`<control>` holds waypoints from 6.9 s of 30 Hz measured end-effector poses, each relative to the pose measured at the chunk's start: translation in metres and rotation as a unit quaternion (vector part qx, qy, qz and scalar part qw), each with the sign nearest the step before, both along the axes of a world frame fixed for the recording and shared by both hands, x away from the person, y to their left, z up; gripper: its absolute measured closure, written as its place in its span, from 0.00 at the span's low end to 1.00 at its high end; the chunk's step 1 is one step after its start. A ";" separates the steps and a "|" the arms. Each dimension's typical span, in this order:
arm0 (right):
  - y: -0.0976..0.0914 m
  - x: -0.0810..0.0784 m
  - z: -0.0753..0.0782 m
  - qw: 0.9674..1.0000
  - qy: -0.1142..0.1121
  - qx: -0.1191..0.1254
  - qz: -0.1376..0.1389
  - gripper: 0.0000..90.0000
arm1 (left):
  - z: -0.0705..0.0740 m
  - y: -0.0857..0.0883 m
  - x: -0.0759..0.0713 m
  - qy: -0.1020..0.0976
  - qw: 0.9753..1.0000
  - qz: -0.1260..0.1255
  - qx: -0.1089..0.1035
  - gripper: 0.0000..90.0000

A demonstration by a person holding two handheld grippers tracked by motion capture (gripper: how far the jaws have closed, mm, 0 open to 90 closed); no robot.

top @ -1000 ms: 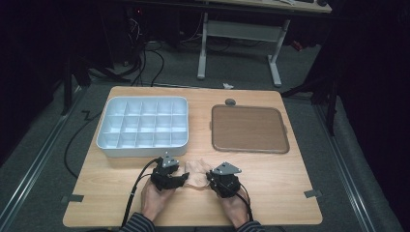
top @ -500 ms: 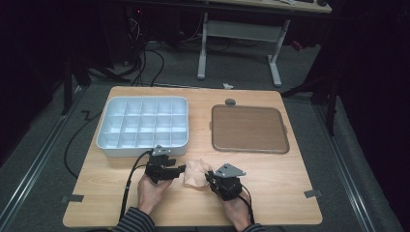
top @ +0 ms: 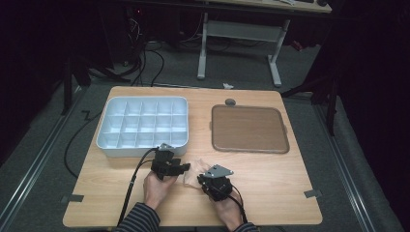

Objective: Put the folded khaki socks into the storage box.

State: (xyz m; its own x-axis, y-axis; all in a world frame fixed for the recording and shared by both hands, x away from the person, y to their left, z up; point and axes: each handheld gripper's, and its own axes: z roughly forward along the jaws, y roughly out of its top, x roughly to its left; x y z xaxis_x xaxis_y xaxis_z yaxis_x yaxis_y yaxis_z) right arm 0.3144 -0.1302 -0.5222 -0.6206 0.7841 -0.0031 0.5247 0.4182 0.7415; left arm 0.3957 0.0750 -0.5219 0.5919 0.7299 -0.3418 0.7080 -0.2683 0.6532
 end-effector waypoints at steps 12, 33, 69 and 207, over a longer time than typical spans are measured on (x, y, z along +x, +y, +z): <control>0.001 0.001 -0.002 1.000 0.003 -0.011 0.011 0.95 | -0.004 -0.003 0.002 0.007 1.000 -0.008 -0.010 0.63; 0.001 -0.001 -0.003 1.000 0.005 -0.007 0.018 0.97 | -0.006 -0.006 0.001 0.007 0.999 -0.035 -0.029 0.95; 0.009 0.025 0.006 0.999 0.015 0.008 -0.028 0.99 | 0.020 0.007 -0.020 -0.010 0.997 -0.062 -0.037 0.95; 0.007 0.011 0.006 0.999 0.028 0.028 0.000 0.78 | 0.024 -0.007 -0.017 -0.042 0.997 -0.065 -0.014 0.96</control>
State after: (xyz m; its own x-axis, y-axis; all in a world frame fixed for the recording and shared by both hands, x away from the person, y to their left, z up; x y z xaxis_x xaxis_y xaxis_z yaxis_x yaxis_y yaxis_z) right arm 0.3258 -0.1228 -0.5160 -0.6182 0.7824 0.0752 0.5666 0.3772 0.7326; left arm 0.3790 0.0683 -0.4974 0.7089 0.6357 -0.3055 0.6105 -0.3360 0.7173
